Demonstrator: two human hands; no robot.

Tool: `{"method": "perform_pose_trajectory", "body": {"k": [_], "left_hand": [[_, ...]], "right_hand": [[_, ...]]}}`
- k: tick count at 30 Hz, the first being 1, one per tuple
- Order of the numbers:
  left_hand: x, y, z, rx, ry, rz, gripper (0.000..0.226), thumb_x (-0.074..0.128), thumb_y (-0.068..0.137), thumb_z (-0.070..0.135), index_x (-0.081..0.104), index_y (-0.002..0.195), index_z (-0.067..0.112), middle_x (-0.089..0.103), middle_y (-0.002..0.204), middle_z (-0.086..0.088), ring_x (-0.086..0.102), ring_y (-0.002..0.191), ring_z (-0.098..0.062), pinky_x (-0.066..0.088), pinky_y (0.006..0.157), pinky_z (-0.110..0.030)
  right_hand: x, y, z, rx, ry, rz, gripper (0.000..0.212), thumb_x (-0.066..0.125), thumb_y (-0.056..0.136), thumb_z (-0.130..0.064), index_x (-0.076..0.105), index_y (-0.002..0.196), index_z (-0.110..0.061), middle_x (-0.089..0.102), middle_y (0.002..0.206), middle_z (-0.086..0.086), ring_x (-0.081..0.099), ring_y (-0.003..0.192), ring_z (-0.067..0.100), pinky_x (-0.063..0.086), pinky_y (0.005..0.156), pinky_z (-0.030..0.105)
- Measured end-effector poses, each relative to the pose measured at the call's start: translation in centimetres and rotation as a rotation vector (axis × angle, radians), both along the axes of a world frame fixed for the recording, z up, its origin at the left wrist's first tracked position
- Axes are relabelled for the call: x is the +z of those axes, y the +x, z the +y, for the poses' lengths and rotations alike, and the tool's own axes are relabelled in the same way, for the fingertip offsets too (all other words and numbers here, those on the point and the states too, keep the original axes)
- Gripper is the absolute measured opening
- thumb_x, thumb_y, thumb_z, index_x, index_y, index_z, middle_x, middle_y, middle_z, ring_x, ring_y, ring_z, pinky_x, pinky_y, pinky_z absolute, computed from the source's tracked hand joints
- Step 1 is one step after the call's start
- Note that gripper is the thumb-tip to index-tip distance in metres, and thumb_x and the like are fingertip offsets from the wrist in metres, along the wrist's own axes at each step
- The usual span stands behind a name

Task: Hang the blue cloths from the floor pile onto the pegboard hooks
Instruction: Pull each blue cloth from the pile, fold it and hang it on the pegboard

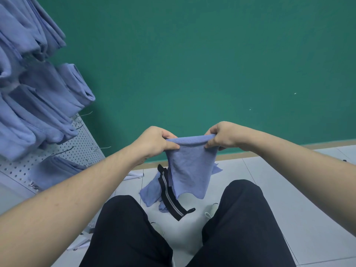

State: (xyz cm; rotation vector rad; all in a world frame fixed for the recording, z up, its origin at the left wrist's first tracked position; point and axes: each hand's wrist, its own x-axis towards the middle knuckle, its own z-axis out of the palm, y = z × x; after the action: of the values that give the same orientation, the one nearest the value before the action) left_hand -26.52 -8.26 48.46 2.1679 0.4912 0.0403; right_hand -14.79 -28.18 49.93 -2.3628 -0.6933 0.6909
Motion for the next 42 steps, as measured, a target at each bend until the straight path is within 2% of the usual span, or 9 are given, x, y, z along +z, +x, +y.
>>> {"method": "perform_pose_trajectory", "body": {"k": [6,13,17,20,25,31,35,39,42], "left_hand": [[0.0,-0.4,0.1,-0.027,0.005,-0.038,0.008,0.081,0.082,0.028,0.074,0.08,0.023,0.074,0.085,0.009,0.064,0.081,-0.008,0.049,0.078,-0.024],[-0.7,-0.8,0.0,-0.066,-0.181,-0.217,0.011,0.068,0.094,0.029,0.061,0.086,0.027,0.063,0.081,0.008,0.054,0.075,-0.012,0.05,0.082,-0.04],[-0.6,-0.8,-1.1,0.006,-0.309,-0.337,0.01,0.064,0.098,0.028,0.059,0.089,0.026,0.062,0.079,0.007,0.053,0.073,-0.012,0.048,0.075,-0.037],[-0.6,-0.8,-1.7,0.062,-0.399,-0.379,0.01,0.063,0.098,0.029,0.058,0.09,0.025,0.064,0.084,0.006,0.056,0.075,-0.012,0.047,0.073,-0.035],[-0.4,-0.8,-2.3,0.156,-0.48,-0.467,0.008,0.065,0.097,0.029,0.061,0.093,0.024,0.065,0.089,0.004,0.058,0.078,-0.011,0.045,0.073,-0.03],[-0.9,-0.9,-2.6,0.234,-0.37,-0.586,0.029,0.064,0.092,0.035,0.06,0.112,0.056,0.065,0.124,0.011,0.065,0.112,-0.019,0.052,0.1,-0.048],[-0.9,-1.2,-3.1,0.252,-0.302,-0.611,0.034,0.061,0.096,0.032,0.058,0.118,0.058,0.058,0.127,0.03,0.057,0.125,-0.009,0.046,0.109,-0.042],[-0.9,-1.4,-3.3,0.248,-0.79,-0.518,0.06,0.074,0.09,0.016,0.047,0.138,0.039,0.069,0.125,0.002,0.069,0.111,-0.018,0.057,0.092,-0.038],[-0.1,-1.6,-3.8,0.216,-1.052,-0.347,0.041,0.067,0.092,0.007,0.059,0.132,0.006,0.072,0.121,-0.012,0.072,0.105,-0.024,0.06,0.082,-0.034]], "right_hand": [[0.6,-0.1,-1.0,0.01,-0.01,-0.081,0.007,0.073,0.088,-0.027,0.071,0.092,-0.021,0.068,0.094,-0.003,0.058,0.088,0.017,0.045,0.072,0.025],[-0.7,-0.5,-1.7,-0.134,0.388,0.122,0.017,0.059,0.097,-0.029,0.069,0.108,-0.021,0.071,0.115,0.0,0.061,0.112,0.022,0.045,0.103,0.048],[-1.8,-1.1,-0.9,-0.18,0.551,0.144,0.028,0.047,0.103,-0.034,0.065,0.118,-0.02,0.071,0.117,-0.007,0.064,0.113,0.013,0.049,0.104,0.042],[-2.2,-1.7,-0.2,-0.223,0.5,-0.098,0.038,0.039,0.106,-0.039,0.052,0.105,-0.004,0.058,0.095,0.0,0.053,0.089,0.018,0.044,0.087,0.032],[-2.1,-2.5,0.5,-0.276,0.581,-0.24,0.038,0.039,0.106,-0.043,0.029,0.078,-0.019,0.032,0.072,-0.007,0.03,0.057,0.006,0.031,0.061,0.031],[-1.4,-2.5,1.0,-0.315,0.733,0.049,0.03,0.066,0.094,-0.039,0.063,0.098,-0.009,0.069,0.086,-0.004,0.062,0.069,0.005,0.054,0.071,0.029],[-1.5,-2.5,1.3,-0.319,0.776,0.105,0.021,0.067,0.094,-0.032,0.063,0.107,-0.016,0.073,0.109,0.007,0.071,0.091,0.016,0.057,0.089,0.041],[-1.4,-2.4,1.6,-0.336,0.81,0.146,0.021,0.063,0.097,-0.037,0.06,0.106,-0.018,0.071,0.112,0.014,0.072,0.091,0.025,0.056,0.092,0.047],[-1.3,-2.2,1.7,-0.323,0.812,0.132,0.019,0.059,0.099,-0.038,0.06,0.107,-0.021,0.073,0.108,0.009,0.072,0.091,0.021,0.058,0.087,0.039]]}}
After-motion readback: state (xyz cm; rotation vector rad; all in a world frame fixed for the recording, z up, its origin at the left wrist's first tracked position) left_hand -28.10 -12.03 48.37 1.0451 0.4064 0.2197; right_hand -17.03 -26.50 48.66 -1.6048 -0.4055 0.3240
